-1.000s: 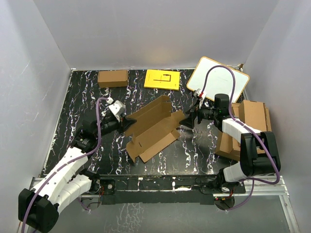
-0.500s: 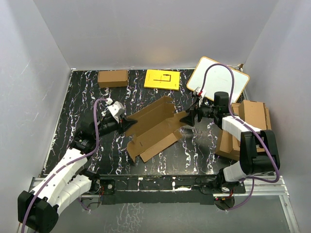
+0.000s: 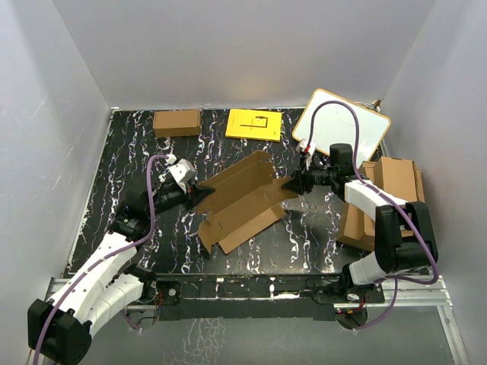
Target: Fold the paper box
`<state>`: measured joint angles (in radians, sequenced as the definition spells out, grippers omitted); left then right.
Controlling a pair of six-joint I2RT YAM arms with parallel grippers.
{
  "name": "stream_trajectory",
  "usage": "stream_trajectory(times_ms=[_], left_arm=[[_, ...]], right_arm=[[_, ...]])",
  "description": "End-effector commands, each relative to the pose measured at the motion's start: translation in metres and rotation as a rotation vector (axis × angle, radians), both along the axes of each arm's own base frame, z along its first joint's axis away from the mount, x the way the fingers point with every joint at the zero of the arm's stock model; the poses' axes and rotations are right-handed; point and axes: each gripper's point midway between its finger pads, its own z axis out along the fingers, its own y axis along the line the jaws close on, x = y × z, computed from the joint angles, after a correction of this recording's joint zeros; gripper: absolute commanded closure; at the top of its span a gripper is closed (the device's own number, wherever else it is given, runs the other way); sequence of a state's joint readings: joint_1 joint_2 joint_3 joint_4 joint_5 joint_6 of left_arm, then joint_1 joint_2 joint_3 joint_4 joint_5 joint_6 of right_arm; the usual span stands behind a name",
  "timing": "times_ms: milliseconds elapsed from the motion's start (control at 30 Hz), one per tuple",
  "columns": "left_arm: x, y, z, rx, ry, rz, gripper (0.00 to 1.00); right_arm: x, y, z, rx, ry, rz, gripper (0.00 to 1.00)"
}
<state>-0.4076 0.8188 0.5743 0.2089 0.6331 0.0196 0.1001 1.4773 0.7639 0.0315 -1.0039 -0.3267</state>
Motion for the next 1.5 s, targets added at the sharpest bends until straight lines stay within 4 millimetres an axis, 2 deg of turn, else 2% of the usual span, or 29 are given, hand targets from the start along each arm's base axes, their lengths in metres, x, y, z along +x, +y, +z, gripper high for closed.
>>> stream_trajectory(times_ms=[0,100,200,433,533,733,833,933,1067,1467], left_arm=[[-0.002,-0.001,0.025,-0.028,-0.085,-0.021,1.00],[-0.002,-0.002,0.027,-0.026,-0.082,-0.026,1.00],[-0.001,-0.003,0.033,-0.024,-0.088,-0.037,1.00],[0.008,-0.006,0.046,0.013,-0.102,-0.059,1.00],[0.012,-0.007,0.046,0.035,-0.095,-0.065,1.00],[0.025,-0.005,0.055,0.093,-0.148,-0.071,1.00],[0.031,-0.003,0.051,0.149,-0.203,-0.077,1.00],[0.033,-0.002,0.038,0.199,-0.243,-0.102,1.00],[0.028,-0.001,0.019,0.208,-0.248,-0.120,1.00],[0.012,-0.001,-0.007,0.117,-0.116,-0.104,1.00]], right_arm=[[0.016,0.002,0.022,-0.001,-0.113,0.019,0.72],[0.017,0.003,0.026,0.004,-0.115,0.015,0.85],[0.019,0.005,0.033,0.028,-0.112,0.008,0.90],[0.030,0.011,0.045,0.084,-0.099,-0.015,0.92],[0.032,0.013,0.051,0.097,-0.113,-0.002,0.92],[0.032,0.022,0.065,0.134,-0.211,0.038,0.92],[0.036,0.030,0.067,0.161,-0.255,0.050,0.92],[0.043,0.034,0.060,0.176,-0.255,0.040,0.92],[0.047,0.034,0.039,0.171,-0.215,0.033,0.91],[0.010,0.034,0.005,0.105,-0.251,0.194,0.88]])
